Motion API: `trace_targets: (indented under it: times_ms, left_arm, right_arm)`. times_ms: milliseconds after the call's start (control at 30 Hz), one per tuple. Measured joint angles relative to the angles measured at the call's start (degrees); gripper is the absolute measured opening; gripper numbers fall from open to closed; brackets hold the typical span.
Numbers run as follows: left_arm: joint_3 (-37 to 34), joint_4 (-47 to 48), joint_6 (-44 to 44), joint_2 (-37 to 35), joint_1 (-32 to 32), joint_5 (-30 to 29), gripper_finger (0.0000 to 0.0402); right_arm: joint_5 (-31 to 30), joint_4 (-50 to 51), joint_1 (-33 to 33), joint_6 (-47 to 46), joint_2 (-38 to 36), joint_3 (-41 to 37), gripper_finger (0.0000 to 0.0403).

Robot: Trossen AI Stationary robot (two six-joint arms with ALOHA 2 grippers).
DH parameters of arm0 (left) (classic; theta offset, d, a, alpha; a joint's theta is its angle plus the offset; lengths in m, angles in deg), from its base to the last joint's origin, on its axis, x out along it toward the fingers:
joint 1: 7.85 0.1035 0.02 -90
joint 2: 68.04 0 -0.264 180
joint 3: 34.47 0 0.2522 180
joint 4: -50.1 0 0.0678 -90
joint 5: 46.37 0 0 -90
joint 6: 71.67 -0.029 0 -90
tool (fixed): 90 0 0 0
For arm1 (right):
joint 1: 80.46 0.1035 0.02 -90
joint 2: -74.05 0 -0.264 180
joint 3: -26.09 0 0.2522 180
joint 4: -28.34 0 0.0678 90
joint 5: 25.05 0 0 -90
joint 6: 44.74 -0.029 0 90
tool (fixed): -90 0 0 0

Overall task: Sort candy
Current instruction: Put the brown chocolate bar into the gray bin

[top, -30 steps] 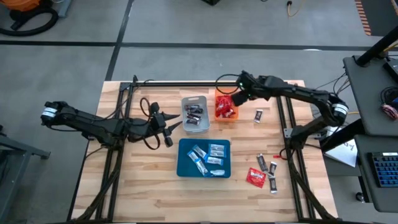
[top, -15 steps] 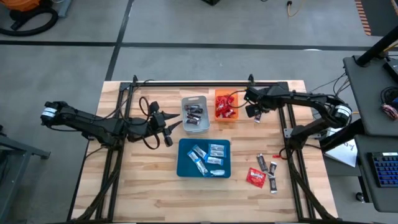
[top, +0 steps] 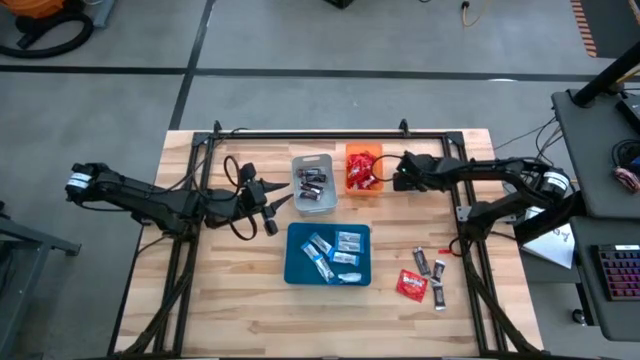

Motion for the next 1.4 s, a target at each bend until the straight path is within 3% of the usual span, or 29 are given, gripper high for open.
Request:
trace_targets:
  times_ms: [167,600,867,1033,1233,1400]
  left_arm:
    - [0.07,-0.02,0.0,0.04,0.0,-0.02,0.0114]
    - [0.07,0.08,0.43,0.26,-0.01,0.0,0.0114]
    - [0.0,0.2,1.58,0.46,0.0,0.02,0.0114]
    - [-0.33,0.26,3.01,0.46,-0.02,0.02,0.0114]
    - [-0.46,0.2,3.49,0.46,-0.02,0.02,0.0114]
    - [-0.61,0.11,3.7,0.46,-0.01,0.01,0.0114]
  right_arm:
    - [-0.26,-2.62,0.0,-2.48,0.09,-1.44,0.0184]
    - [-0.35,-3.63,0.0,-1.82,0.25,-3.41,0.0027]
    - [-1.67,-1.03,0.14,2.6,-3.86,-1.07,0.0024]
    - [-6.69,0.91,0.35,7.96,-8.56,4.38,0.0024]
    - [-7.43,-0.86,1.45,15.02,-11.8,11.35,0.0024]
    - [-0.1,-9.3,5.04,21.77,-11.93,14.43,0.0024]
